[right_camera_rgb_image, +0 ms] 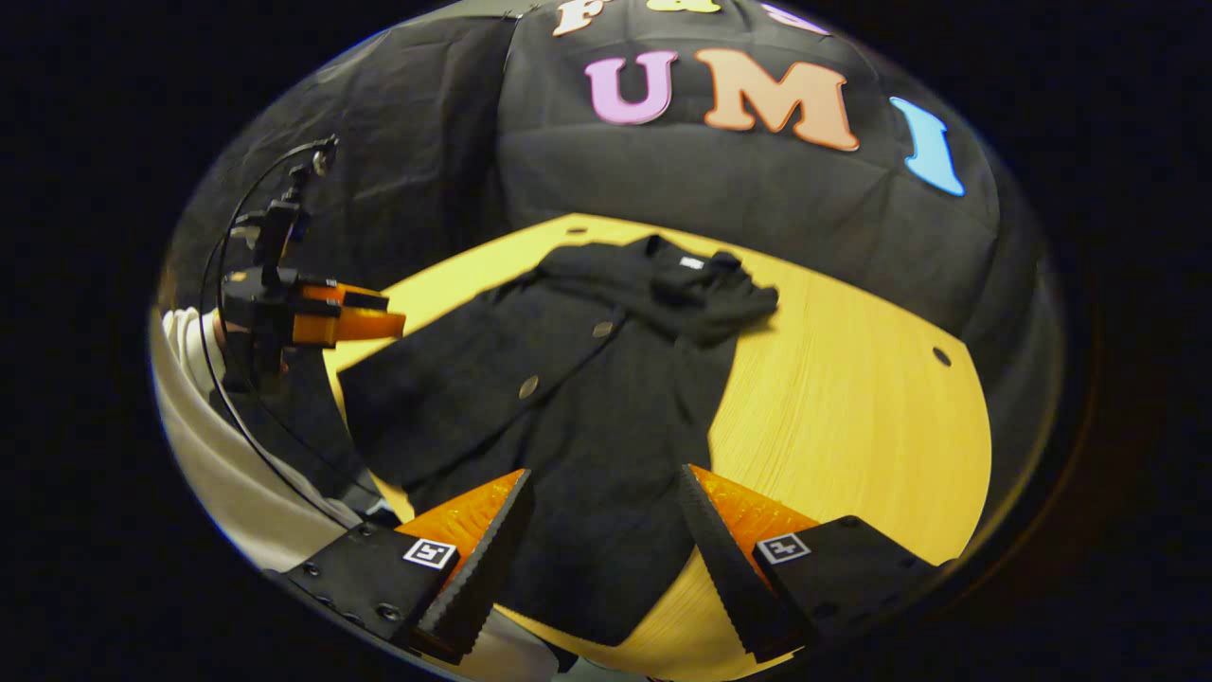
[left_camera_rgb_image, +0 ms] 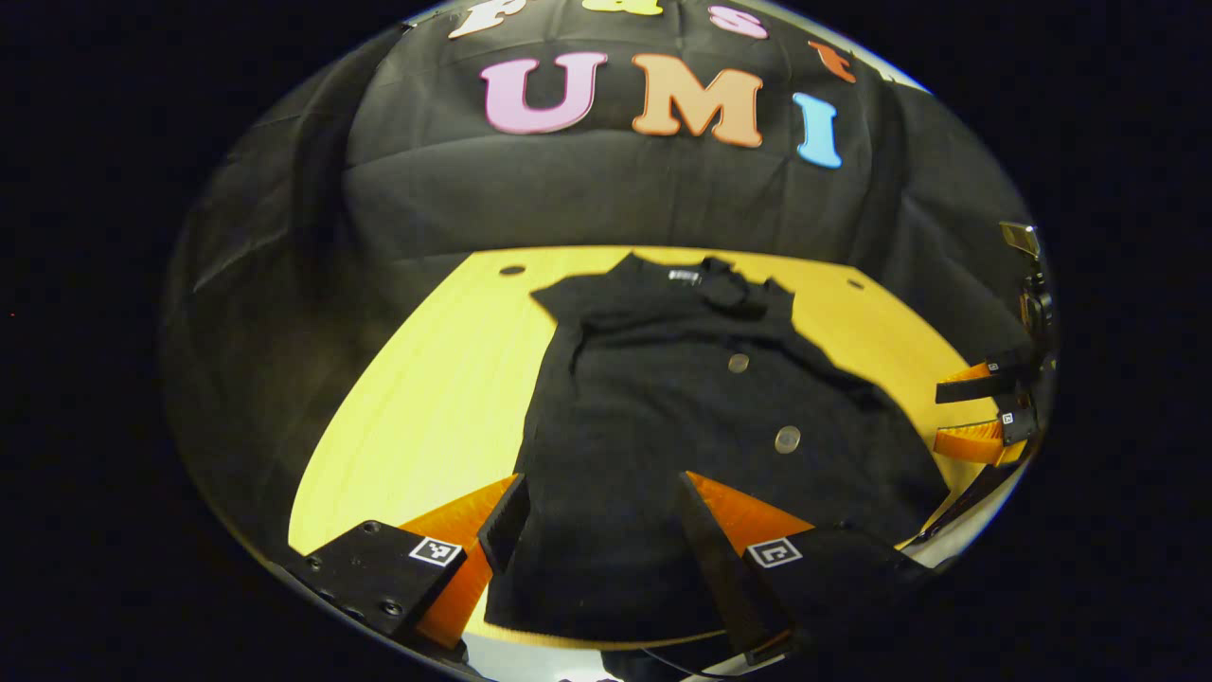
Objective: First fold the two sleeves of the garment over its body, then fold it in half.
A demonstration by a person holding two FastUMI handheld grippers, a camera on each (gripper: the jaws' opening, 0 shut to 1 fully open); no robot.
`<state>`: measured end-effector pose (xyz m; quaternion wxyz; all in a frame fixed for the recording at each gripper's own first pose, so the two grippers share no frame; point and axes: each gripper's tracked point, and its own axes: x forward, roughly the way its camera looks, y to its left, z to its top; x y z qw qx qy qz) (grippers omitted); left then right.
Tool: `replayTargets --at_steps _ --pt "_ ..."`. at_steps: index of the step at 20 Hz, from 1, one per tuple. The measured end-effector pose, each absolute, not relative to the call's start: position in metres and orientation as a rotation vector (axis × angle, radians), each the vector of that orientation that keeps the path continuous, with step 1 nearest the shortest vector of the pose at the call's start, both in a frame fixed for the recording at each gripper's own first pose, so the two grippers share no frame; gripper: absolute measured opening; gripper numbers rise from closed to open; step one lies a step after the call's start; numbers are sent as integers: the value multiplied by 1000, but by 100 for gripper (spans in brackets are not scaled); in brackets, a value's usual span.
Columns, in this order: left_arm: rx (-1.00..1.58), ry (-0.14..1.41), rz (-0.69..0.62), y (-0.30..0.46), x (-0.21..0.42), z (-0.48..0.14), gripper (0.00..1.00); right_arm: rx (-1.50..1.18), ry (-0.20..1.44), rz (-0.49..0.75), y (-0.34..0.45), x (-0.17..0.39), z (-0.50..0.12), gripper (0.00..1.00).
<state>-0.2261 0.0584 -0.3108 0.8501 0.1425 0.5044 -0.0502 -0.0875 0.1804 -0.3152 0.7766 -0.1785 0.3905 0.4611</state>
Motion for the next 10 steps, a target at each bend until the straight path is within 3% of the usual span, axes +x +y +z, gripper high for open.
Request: replayTargets --at_steps 4,10 --pt "285 1153 -41 76 -270 -331 94 -442 946 986 176 -112 -356 99" --pt "310 1155 -20 79 -282 -339 94 -413 900 980 175 -112 -354 99"
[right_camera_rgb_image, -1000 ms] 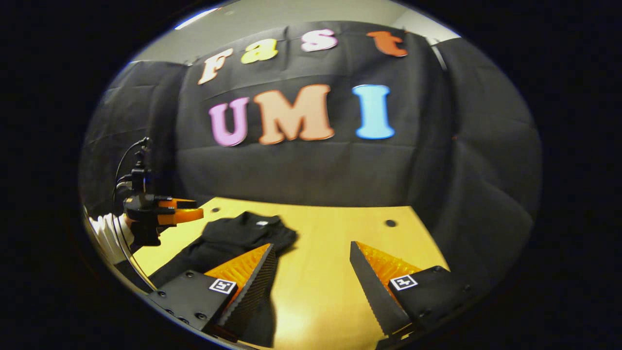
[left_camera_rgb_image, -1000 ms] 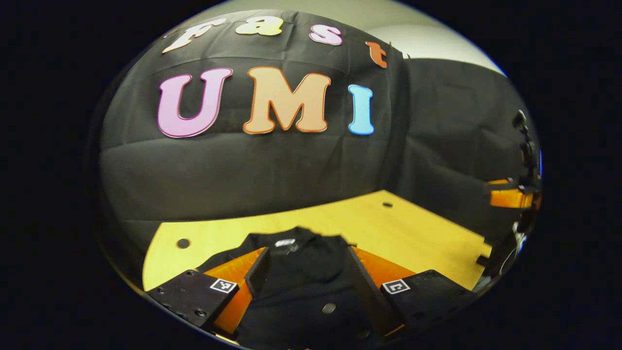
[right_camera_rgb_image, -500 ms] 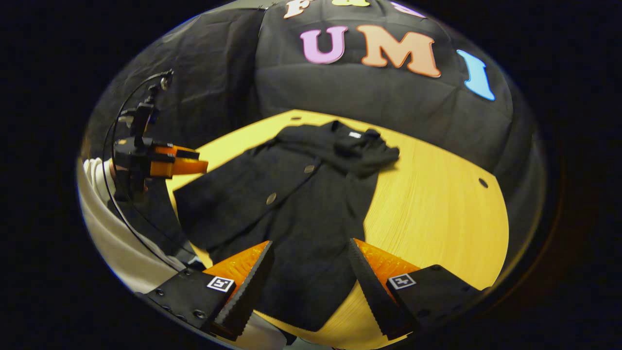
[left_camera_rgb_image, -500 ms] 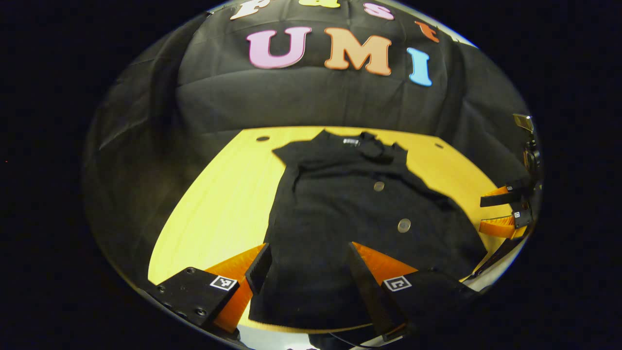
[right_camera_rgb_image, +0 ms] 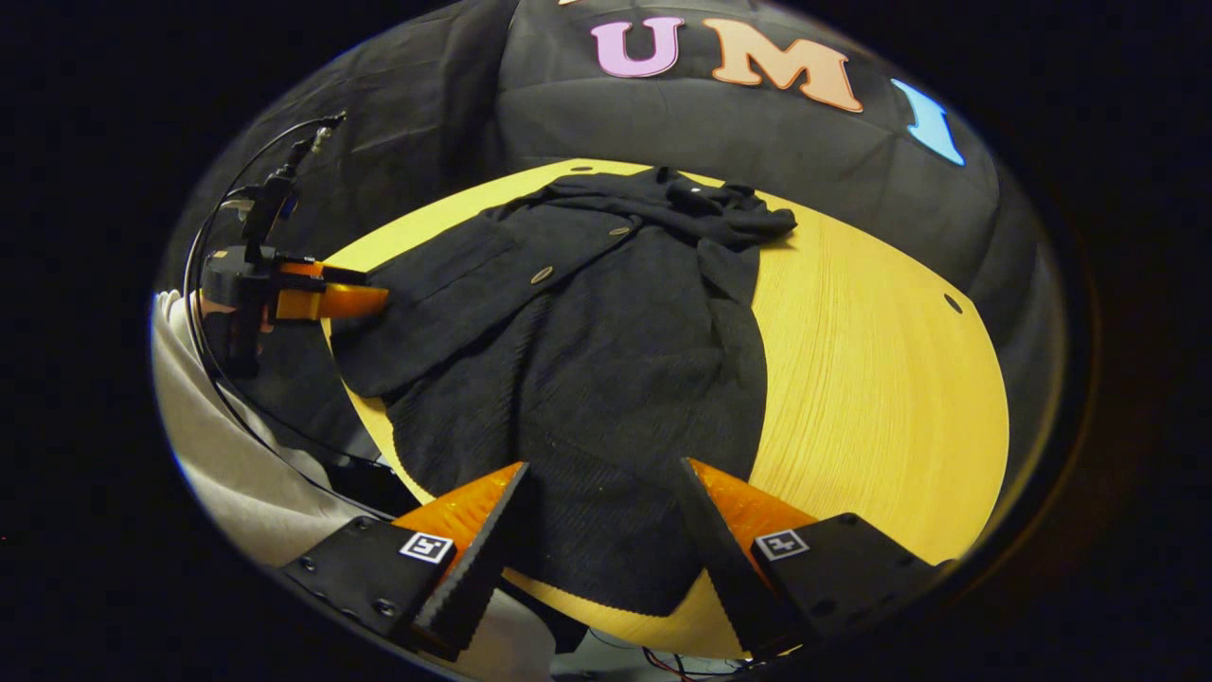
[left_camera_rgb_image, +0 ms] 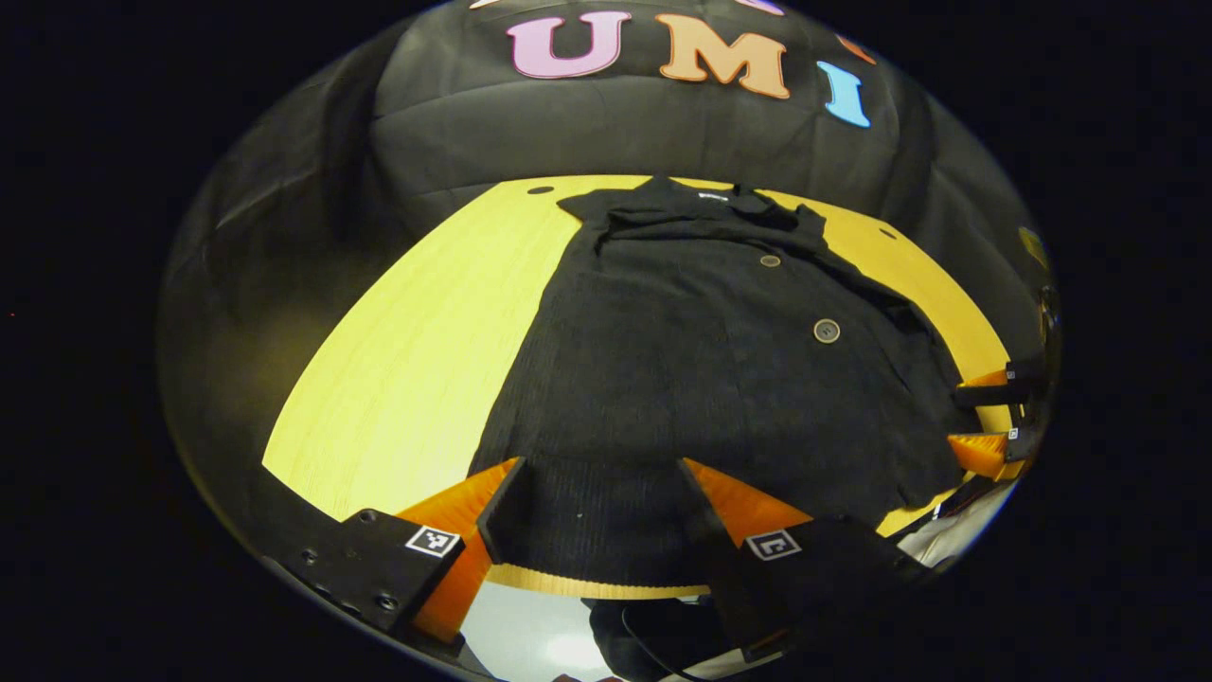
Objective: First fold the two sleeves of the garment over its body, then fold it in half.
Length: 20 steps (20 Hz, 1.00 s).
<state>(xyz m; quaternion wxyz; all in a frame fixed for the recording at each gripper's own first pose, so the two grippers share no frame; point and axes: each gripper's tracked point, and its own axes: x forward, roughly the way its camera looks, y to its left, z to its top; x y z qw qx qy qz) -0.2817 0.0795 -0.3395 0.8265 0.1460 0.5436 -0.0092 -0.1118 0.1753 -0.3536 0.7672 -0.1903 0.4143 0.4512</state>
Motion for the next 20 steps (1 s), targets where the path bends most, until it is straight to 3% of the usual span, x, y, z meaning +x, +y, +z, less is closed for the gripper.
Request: replayTargets --at_steps 2,4,5,7,8,10,11,14,20 --pt "294 1148 8 80 -281 -337 92 -418 894 990 177 -114 -353 99" --pt "295 1149 13 75 -281 -340 85 -420 899 1004 180 -118 -351 91" --pt "294 1154 6 69 -281 -343 80 -412 915 1027 184 -123 -353 82" --pt "306 1150 -9 61 -280 -345 52 -403 913 1034 188 -123 -351 58" --pt "316 1149 -19 58 -280 -347 39 -399 924 1032 186 -126 -353 57" --pt "348 1150 -23 55 -278 -349 14 -362 934 1010 191 -124 -354 31" --pt "364 1151 -32 52 -276 -350 7 -356 939 1003 193 -125 -352 13" --pt "358 1163 -33 54 -276 -349 0 -384 942 984 193 -124 -350 5" --pt "293 1198 2 55 -261 -338 0 -342 926 975 216 -106 -314 5"
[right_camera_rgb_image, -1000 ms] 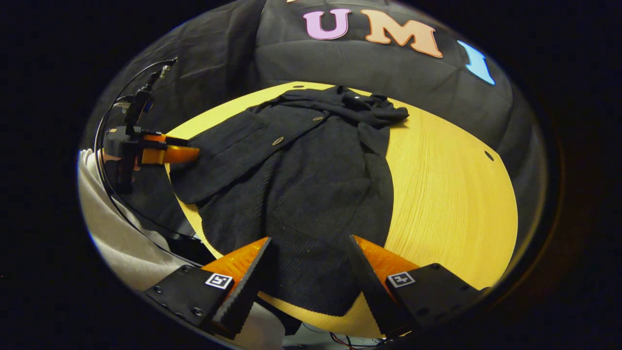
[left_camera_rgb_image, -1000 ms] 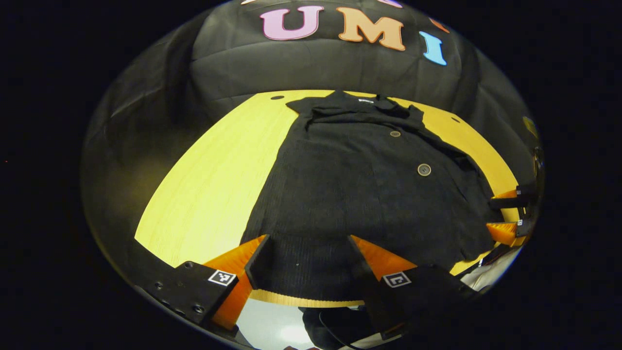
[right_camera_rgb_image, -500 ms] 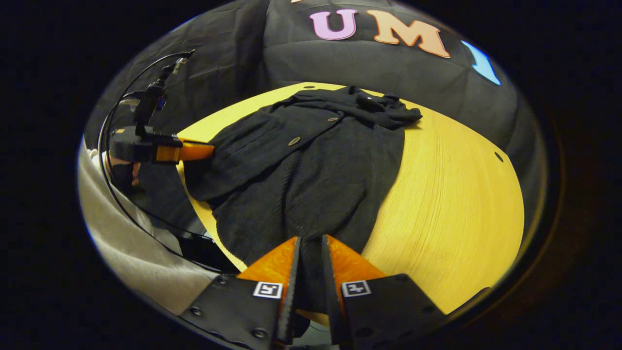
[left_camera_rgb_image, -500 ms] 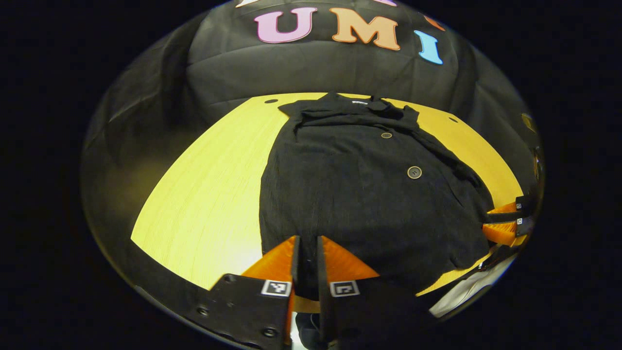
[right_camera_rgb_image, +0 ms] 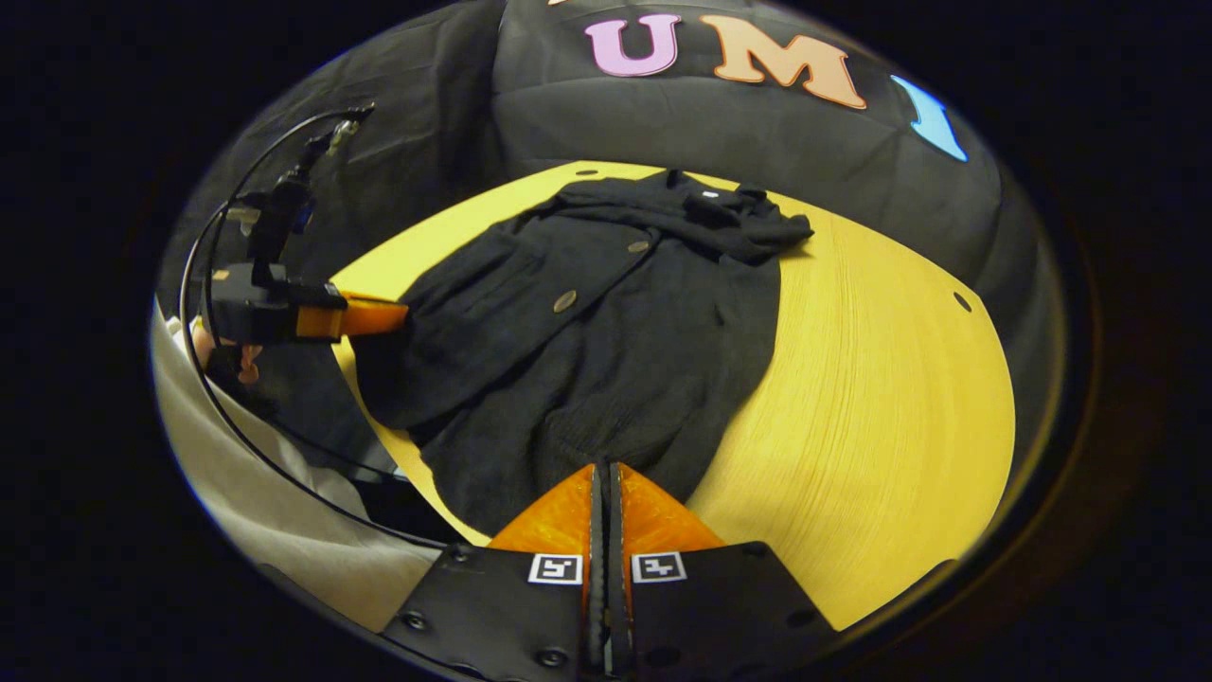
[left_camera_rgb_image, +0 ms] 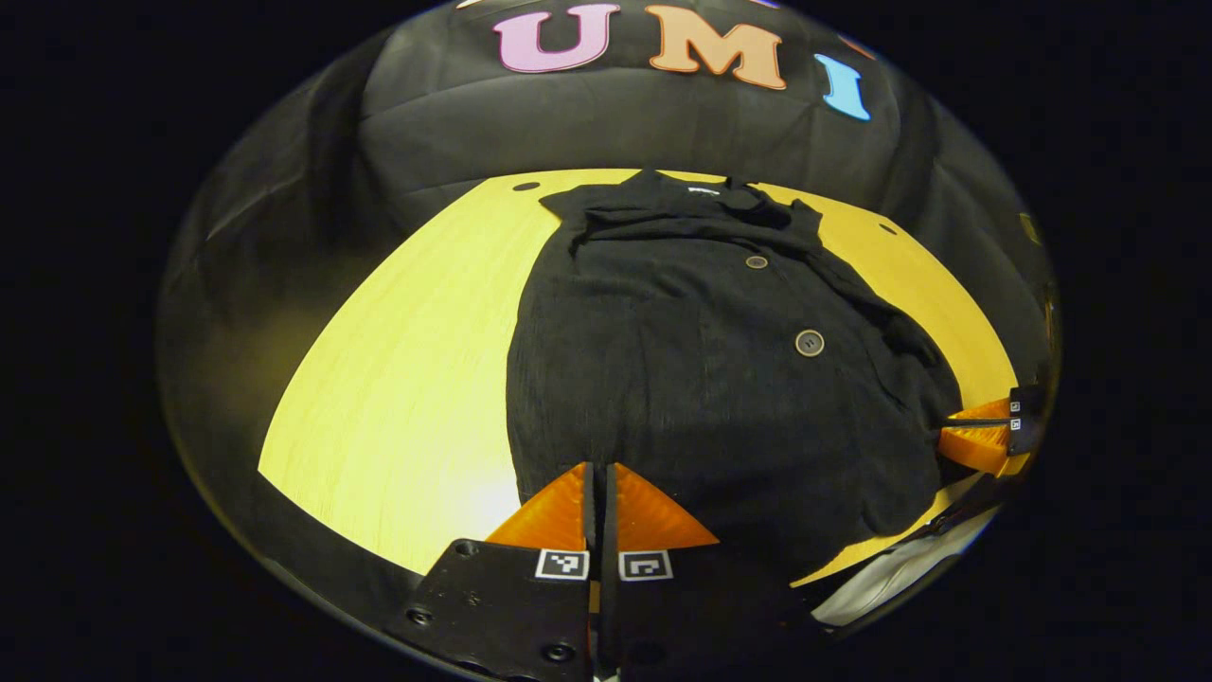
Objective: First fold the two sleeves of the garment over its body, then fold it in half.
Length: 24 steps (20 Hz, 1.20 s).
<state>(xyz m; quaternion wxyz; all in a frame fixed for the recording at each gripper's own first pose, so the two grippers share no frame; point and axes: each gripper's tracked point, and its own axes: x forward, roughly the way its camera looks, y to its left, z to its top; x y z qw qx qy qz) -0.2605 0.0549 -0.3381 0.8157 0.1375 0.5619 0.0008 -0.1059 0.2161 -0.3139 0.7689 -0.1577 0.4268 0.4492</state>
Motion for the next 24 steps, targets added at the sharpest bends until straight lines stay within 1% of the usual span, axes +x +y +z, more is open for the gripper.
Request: replayTargets --at_steps 2,4,8,12,16,19,22,23,24 --pt "259 1167 12 53 -238 -326 0 -315 895 975 230 -89 -294 5" --pt "231 1108 10 48 -202 -316 0 -274 875 976 250 -67 -280 5" --pt "193 1013 -53 28 -120 -311 0 -181 843 942 285 -5 -257 5" --pt "181 943 -136 -6 -32 -316 0 -139 773 868 314 83 -230 4" --pt "218 833 -174 -26 73 -327 0 -128 684 792 344 183 -201 5" --pt "238 833 -151 -26 141 -351 0 -134 641 732 370 251 -188 5" --pt "281 893 -113 -9 188 -389 0 -147 674 680 389 299 -201 3" --pt "326 884 -96 1 205 -392 4 -140 688 658 391 313 -206 5" --pt "353 872 -68 11 220 -393 35 -131 698 642 391 325 -208 29"
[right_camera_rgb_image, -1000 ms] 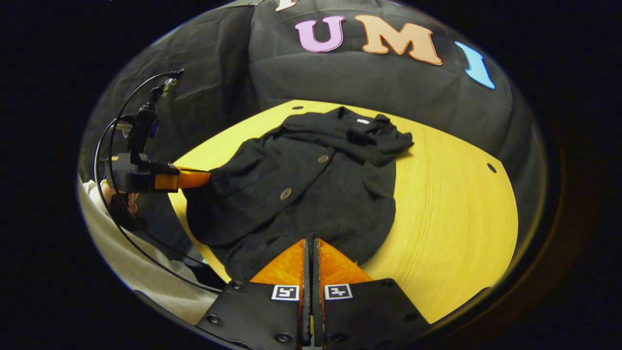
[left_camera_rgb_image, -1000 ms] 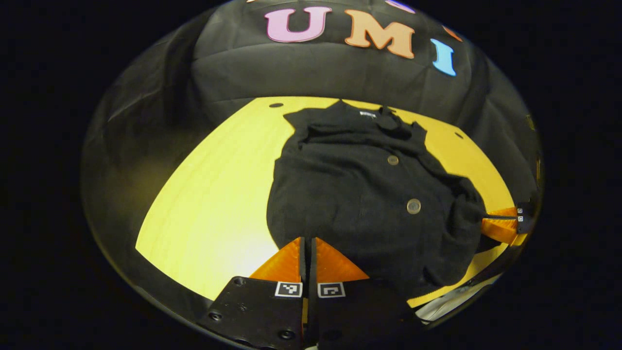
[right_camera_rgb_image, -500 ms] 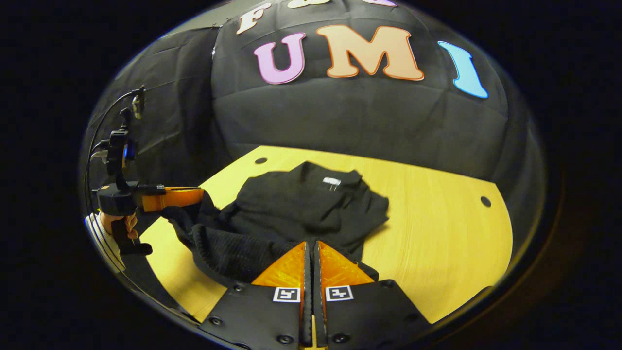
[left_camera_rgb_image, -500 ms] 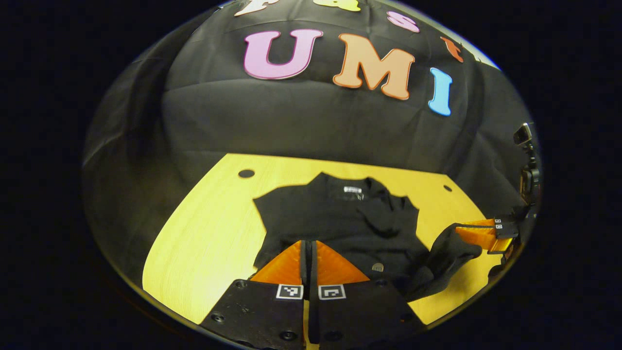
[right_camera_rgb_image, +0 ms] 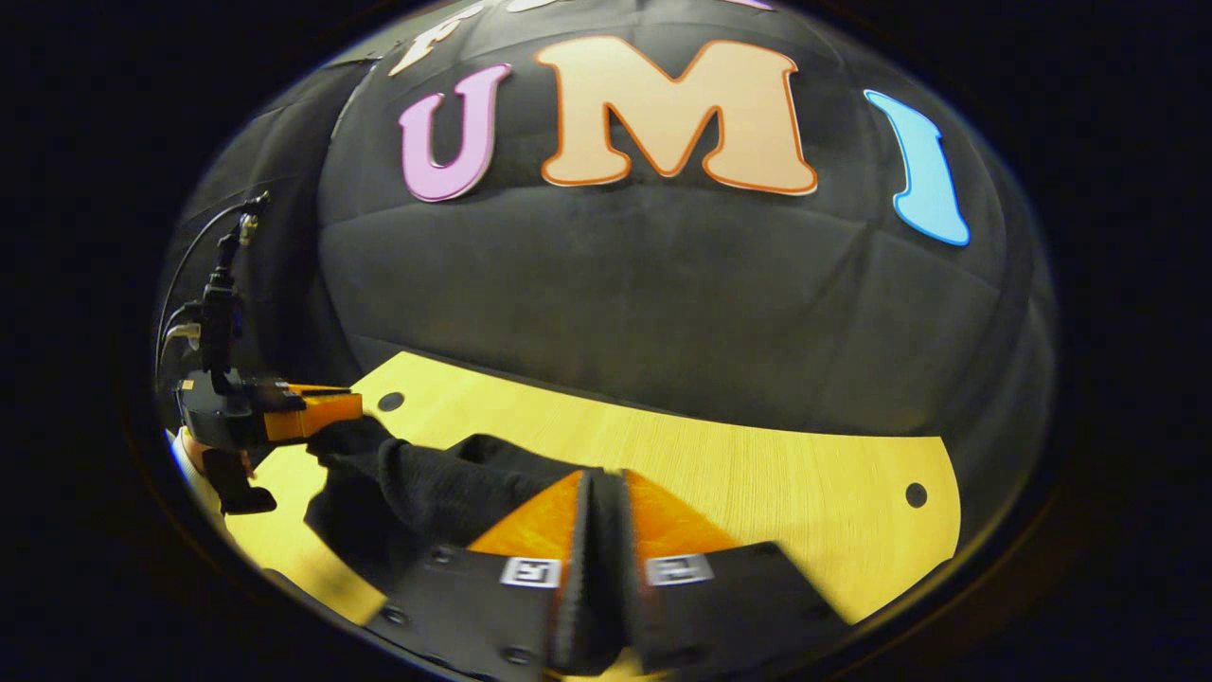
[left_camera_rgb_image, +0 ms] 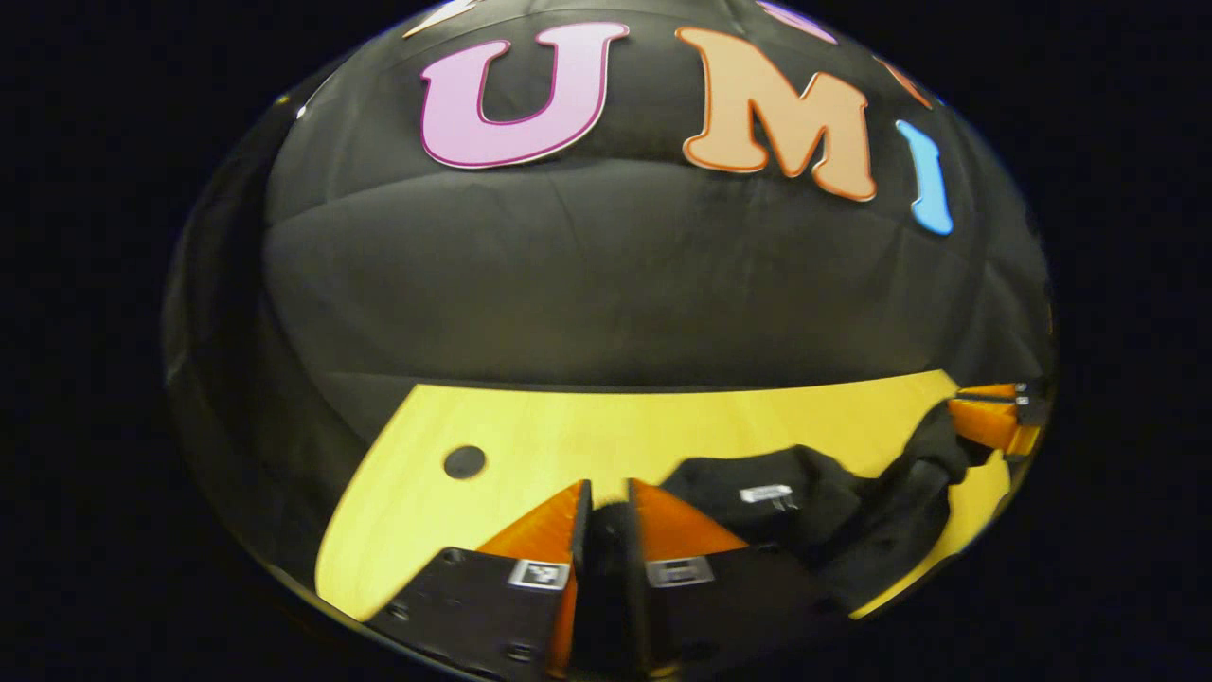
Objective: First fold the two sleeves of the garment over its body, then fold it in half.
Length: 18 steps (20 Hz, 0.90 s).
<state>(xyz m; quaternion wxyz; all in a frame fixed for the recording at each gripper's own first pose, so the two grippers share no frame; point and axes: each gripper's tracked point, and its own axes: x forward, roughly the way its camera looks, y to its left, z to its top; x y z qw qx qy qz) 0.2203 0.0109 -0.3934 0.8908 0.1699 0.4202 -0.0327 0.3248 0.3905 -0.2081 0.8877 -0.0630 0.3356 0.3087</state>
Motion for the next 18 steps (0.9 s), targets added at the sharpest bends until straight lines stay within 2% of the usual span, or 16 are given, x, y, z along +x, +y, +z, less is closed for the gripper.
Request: replayTargets --at_steps 2,3,4,5,10,13,15,18 --pt "365 786 -33 22 240 -372 99 -101 659 587 380 348 -199 76" --pt "356 736 -32 22 248 -358 91 -84 627 569 372 352 -188 100" --pt "352 690 -24 26 250 -342 94 -66 604 559 366 358 -179 100" --pt "357 651 -9 30 254 -327 87 -50 580 545 358 362 -170 100" --pt "279 474 27 27 242 -238 91 41 439 557 329 347 -105 99" --pt "165 354 23 12 223 -170 93 76 332 587 304 300 -54 99" --pt "119 283 -30 -4 200 -123 92 76 237 613 285 259 -24 96" --pt "164 253 -62 -11 153 -82 92 54 97 594 244 210 9 97"
